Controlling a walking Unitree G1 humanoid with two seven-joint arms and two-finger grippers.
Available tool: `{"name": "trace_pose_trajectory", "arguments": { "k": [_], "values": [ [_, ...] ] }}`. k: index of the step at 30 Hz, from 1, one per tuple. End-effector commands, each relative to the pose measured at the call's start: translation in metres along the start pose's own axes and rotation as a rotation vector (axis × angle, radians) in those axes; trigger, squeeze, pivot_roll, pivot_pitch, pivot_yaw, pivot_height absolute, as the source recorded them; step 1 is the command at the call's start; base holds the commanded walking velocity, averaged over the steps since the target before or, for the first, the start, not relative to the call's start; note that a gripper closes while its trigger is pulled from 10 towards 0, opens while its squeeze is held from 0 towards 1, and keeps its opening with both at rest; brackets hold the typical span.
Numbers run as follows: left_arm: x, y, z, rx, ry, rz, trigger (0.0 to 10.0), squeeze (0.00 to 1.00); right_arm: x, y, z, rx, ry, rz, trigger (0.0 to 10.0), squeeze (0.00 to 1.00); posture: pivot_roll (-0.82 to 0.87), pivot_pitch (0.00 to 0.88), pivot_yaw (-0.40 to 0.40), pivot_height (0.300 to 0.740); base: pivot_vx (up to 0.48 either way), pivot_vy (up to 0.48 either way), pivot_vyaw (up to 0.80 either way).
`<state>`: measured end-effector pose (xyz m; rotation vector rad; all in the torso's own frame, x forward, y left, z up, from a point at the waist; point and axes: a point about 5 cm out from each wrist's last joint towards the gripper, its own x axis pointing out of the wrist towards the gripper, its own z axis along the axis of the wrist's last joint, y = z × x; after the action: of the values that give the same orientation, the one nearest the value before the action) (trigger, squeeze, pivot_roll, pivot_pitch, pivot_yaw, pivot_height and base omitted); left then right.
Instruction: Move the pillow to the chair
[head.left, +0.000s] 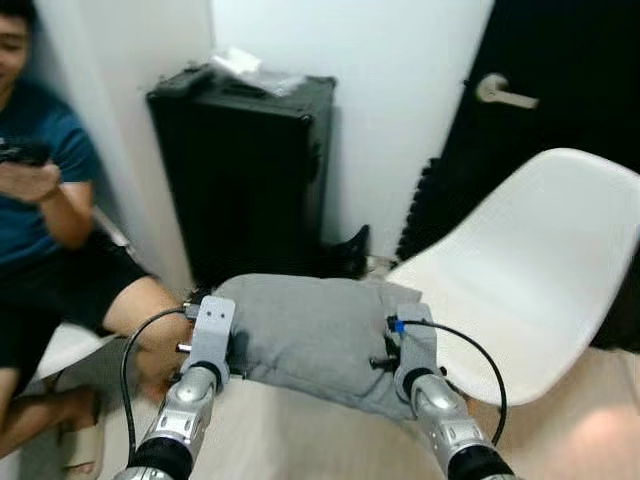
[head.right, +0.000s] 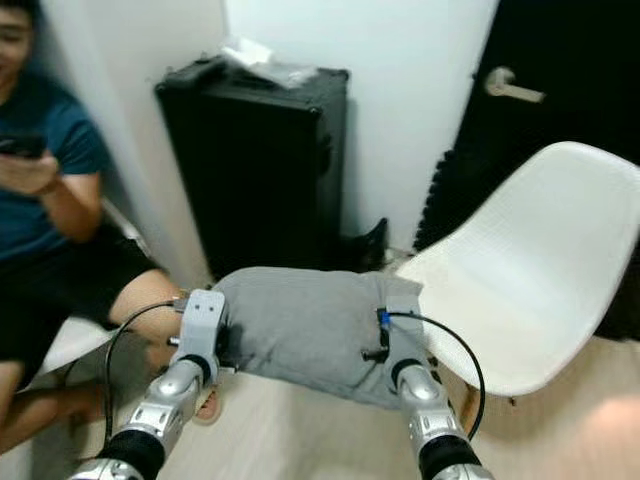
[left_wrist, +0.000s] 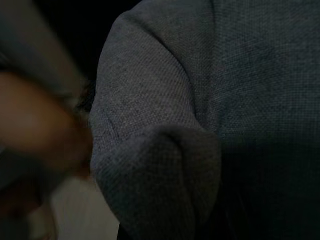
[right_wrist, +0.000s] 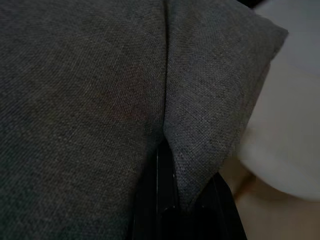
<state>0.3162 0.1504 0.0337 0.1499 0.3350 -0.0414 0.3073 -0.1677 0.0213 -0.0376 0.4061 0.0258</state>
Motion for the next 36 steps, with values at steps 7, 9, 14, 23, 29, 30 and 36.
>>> {"name": "trace_pose_trajectory", "arguments": {
  "k": [7, 9, 14, 23, 29, 30, 36],
  "values": [
    [0.000, -0.001, 0.006, 0.033, -0.032, 0.004, 10.0, 0.00, 0.003, -0.001, 0.007, 0.035, -0.014, -0.048, 10.0, 0.00, -0.02, 0.088, -0.023, 0.740, 0.000, 0.000, -0.80],
    [-0.002, -0.001, 0.003, 0.037, -0.030, 0.001, 10.0, 0.00, 0.002, 0.001, 0.006, -0.009, -0.022, -0.042, 10.0, 0.00, -0.02, 0.070, -0.018, 0.740, 0.000, 0.000, -0.80],
    [-0.010, 0.000, -0.011, 0.036, -0.005, -0.006, 10.0, 0.00, -0.003, 0.005, -0.004, -0.042, -0.012, -0.036, 10.0, 0.00, -0.03, 0.052, -0.024, 0.740, 0.000, 0.000, -0.80],
    [-0.004, -0.003, 0.000, 0.037, -0.027, -0.003, 10.0, 0.00, -0.001, 0.006, -0.004, -0.009, 0.003, -0.027, 10.0, 0.00, -0.02, 0.040, -0.025, 0.740, 0.000, 0.000, -0.80],
    [-0.003, -0.006, 0.003, 0.016, -0.030, -0.019, 10.0, 0.00, -0.001, 0.005, -0.004, -0.001, 0.000, -0.043, 10.0, 0.00, -0.02, 0.034, -0.025, 0.740, 0.000, 0.000, -0.80],
    [-0.003, -0.006, 0.003, 0.021, -0.031, -0.018, 10.0, 0.00, -0.001, 0.005, -0.004, 0.013, 0.000, -0.046, 10.0, 0.00, -0.02, 0.034, -0.024, 0.740, 0.000, 0.000, -0.69],
    [-0.003, 0.004, 0.006, 0.063, -0.054, 0.044, 10.0, 0.00, 0.000, 0.006, -0.004, -0.017, 0.004, -0.033, 10.0, 0.00, -0.02, 0.039, -0.028, 0.740, 0.000, 0.000, -0.12]
  ]
}}
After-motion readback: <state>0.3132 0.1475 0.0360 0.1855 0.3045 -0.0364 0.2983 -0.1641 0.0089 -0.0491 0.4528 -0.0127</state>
